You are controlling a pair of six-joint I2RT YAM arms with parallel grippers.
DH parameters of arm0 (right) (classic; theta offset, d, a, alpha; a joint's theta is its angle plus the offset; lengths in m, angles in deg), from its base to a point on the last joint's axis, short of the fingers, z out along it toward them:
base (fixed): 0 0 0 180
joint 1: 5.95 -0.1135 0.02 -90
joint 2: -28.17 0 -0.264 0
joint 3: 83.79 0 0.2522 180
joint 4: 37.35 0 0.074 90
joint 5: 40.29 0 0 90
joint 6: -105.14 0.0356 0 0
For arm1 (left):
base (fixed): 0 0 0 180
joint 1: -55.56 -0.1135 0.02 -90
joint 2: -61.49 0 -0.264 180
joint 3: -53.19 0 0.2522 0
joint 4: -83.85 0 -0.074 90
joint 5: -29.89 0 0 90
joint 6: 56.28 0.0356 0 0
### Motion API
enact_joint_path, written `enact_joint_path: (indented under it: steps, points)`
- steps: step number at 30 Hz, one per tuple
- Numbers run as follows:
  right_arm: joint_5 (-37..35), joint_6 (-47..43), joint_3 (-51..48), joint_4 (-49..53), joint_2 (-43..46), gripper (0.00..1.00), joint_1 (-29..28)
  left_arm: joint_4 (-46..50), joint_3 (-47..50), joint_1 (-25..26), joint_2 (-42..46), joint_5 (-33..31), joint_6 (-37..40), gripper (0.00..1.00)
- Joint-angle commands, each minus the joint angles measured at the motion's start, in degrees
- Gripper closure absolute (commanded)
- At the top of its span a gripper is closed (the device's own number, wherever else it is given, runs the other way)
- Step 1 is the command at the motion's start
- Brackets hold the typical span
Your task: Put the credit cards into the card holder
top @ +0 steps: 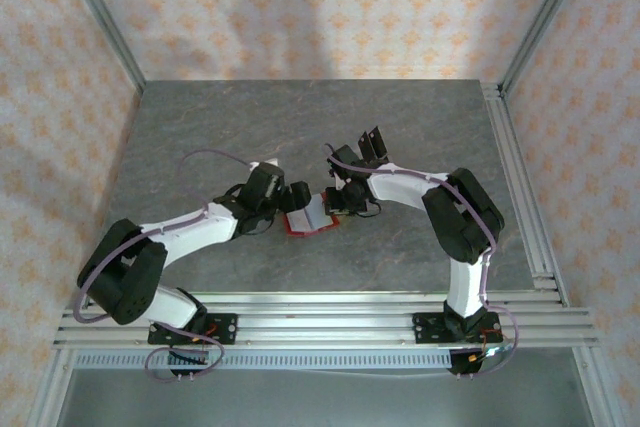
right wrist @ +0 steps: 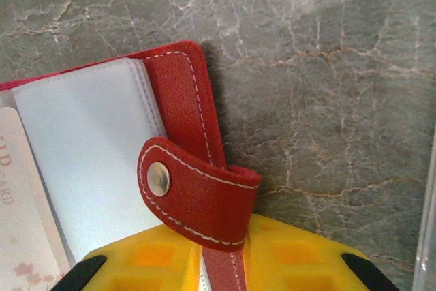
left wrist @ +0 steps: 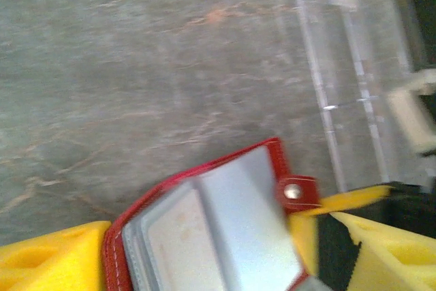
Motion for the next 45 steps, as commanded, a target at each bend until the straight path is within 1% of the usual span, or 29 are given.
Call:
enact_joint_path:
  steps: [1, 3, 8, 13, 17, 24, 27, 31, 34, 36, 38, 41, 45]
  points:
    - [4.1, 0.54, -1.39, -3.91, -1.3, 0.73, -0.97, -1.34, -3.86, 2.09, -0.27, -1.32, -1.63, 0.19]
    - [3.34, 1.06, -1.85, -3.92, 0.75, 0.66, -0.03, -1.37, -5.9, 3.24, -1.99, -1.5, -1.74, 0.19]
    - [1.64, 2.18, -3.1, -3.64, 6.73, 0.62, 2.89, -1.73, -10.31, 5.74, -7.47, -1.9, -1.83, 0.19]
    - [0.44, 2.55, -4.71, -1.55, 11.93, 0.62, 4.69, -2.85, -12.73, 7.44, -12.67, -2.88, -2.52, 0.19]
    - [-0.28, 3.3, -8.13, -1.11, 17.12, 0.62, 4.8, -3.75, -13.75, 8.2, -16.43, -3.58, -3.65, 0.19]
    - [2.89, 5.38, -12.23, -3.77, 22.32, 0.63, 4.82, -3.42, -16.18, 8.85, -19.52, -4.27, -3.8, 0.19]
    - [5.17, 6.38, -12.81, -5.34, 22.64, 0.63, 4.67, -1.36, -17.48, 8.81, -17.71, -5.45, -2.41, 0.19]
    - [6.42, 6.1, -12.29, -5.96, 21.8, 0.62, 3.79, 5.91, -18.15, 7.8, -11.85, -10.02, 0.4, 0.19]
    - [6.53, 5.43, -11.27, -5.85, 20.43, 0.62, 3.21, 11.67, -15.83, 5.21, -7.12, -12.5, 1.49, 0.18]
    - [6.04, 4.94, -10.54, -5.63, 19.38, 0.62, 2.89, 14.11, -12.96, 2.5, -4.4, -13.17, 1.49, 0.18]
    - [5.45, 4.85, -10.09, -5.79, 18.69, 0.61, 2.72, 14.71, -9.0, -0.33, -1.98, -12.85, 1.32, 0.18]
    - [4.4, 4.67, -9.48, -5.56, 17.9, 0.59, 2.7, 13.61, -4.12, -3.0, -0.03, -11.87, 1.17, 0.18]
    - [2.83, 3.79, -8.21, -4.25, 16.76, 0.57, 2.69, 9.94, -0.69, -3.47, -1.02, -9.78, 0.66, 0.18]
